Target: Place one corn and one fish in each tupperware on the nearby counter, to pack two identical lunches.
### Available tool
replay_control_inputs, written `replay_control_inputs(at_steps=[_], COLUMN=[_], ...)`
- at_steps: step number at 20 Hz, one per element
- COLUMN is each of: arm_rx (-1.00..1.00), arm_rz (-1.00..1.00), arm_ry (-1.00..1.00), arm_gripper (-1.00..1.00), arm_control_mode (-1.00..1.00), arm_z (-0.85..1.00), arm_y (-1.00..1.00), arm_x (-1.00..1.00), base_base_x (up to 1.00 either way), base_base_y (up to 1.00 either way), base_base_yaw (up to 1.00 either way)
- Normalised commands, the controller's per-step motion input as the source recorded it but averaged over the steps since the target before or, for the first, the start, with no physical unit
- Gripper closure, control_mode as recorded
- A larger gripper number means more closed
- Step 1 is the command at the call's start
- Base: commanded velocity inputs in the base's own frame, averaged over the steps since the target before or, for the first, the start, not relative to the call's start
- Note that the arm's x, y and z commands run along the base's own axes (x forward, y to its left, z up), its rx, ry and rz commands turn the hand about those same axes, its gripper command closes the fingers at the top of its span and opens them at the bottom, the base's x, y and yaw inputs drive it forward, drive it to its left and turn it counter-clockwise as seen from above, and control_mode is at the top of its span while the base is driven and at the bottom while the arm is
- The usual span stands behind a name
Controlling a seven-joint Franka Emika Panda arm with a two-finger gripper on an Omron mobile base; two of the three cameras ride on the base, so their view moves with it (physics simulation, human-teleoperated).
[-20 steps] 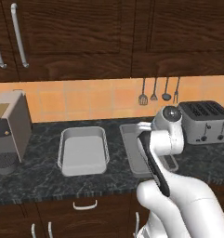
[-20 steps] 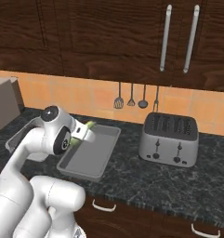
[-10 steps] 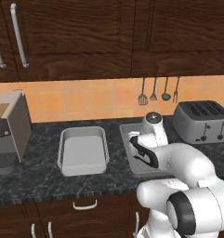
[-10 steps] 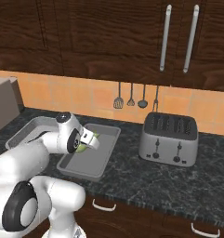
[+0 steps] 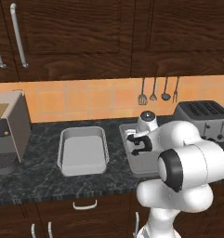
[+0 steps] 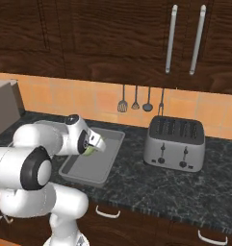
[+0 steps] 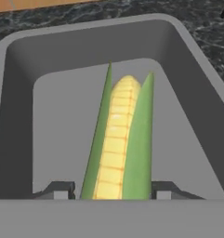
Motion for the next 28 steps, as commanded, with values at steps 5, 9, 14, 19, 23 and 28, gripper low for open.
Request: replay_control_inputs(at_steps=[5,9,14,19,23,28], arm_rx=[0.0,0.0,0.0,0.0,-0.02,-0.02], arm_rz=[0.0,0.03,0.06,0.13,0.22,0.13], arm_ry=[-0.15,-0.19,-0.02,0.0,0.02,0.0], arm_gripper=[-1.0,-1.0,-1.0,-1.0,-1.0,-1.0], arm_control_mode=[-1.0,-1.0,-1.0,-1.0,-1.0,1.0], arm_z=[0.09,0.73,0.85,0.55,0.11,0.0], arm_y=[0.0,0.0,0.0,0.0,0.14,0.07], arm_x=[-0.04,-0.91,-0.91,-0.88,-0.97,-0.4], base_base_x=[0.0,0.0,0.0,0.0,0.0,-0.6], base_base_y=[0.0,0.0,0.0,0.0,0.0,0.03], base_base_yaw=[0.0,0.0,0.0,0.0,0.0,0.14])
